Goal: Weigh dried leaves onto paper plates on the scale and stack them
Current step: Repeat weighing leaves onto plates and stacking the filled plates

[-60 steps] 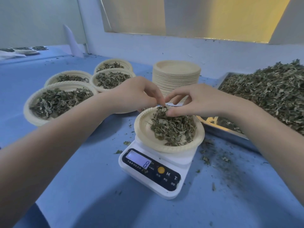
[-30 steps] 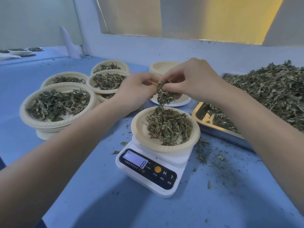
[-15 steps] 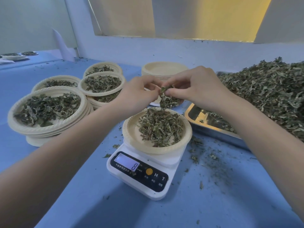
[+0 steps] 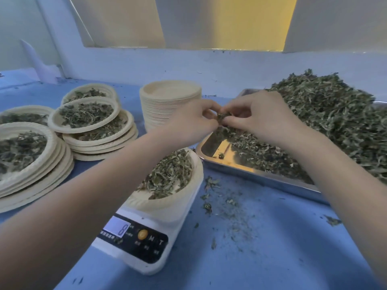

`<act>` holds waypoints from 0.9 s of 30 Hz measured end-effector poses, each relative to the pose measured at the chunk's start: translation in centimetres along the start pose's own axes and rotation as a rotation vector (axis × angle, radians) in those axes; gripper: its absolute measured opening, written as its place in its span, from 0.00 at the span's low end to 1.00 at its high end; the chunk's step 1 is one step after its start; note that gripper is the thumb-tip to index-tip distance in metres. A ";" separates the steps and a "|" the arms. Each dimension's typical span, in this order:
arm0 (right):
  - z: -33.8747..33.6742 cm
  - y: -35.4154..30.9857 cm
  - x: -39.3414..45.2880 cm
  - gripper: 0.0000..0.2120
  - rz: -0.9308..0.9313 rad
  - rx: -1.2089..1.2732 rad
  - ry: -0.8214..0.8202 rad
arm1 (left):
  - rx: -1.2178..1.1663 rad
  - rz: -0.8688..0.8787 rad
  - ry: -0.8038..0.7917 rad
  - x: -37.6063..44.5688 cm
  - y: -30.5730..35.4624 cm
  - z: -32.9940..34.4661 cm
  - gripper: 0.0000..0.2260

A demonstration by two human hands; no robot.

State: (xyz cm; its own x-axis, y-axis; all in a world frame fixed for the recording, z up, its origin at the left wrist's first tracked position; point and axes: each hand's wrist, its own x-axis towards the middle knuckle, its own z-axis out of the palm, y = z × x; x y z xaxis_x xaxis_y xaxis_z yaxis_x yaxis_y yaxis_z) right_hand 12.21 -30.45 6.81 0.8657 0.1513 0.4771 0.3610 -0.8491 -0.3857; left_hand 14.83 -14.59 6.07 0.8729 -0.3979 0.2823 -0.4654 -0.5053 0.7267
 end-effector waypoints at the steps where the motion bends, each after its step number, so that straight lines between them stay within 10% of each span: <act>1: -0.2 0.5 0.0 0.07 0.003 -0.078 -0.006 | 0.001 0.002 -0.023 0.2 0.2 0.2 0.14; 5: -0.2 1.5 -0.2 0.13 0.064 -0.385 -0.227 | 0.040 -0.007 -0.088 0.6 0.2 0.7 0.16; 25: 7.4 -8.6 0.4 0.16 -0.251 0.055 -0.325 | 0.126 -0.158 0.110 -6.6 -5.3 -7.5 0.13; 27: 7.1 -7.8 0.2 0.29 -0.222 0.082 -0.360 | 0.086 -0.170 0.138 -7.8 -6.3 -8.2 0.12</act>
State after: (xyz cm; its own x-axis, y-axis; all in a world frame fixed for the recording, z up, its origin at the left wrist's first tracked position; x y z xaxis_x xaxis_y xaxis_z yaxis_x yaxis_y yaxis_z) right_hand 12.04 -20.22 4.24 0.8245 0.5050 0.2553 0.5658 -0.7353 -0.3730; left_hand 12.11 -2.06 4.42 0.9488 -0.1963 0.2476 -0.3157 -0.6218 0.7167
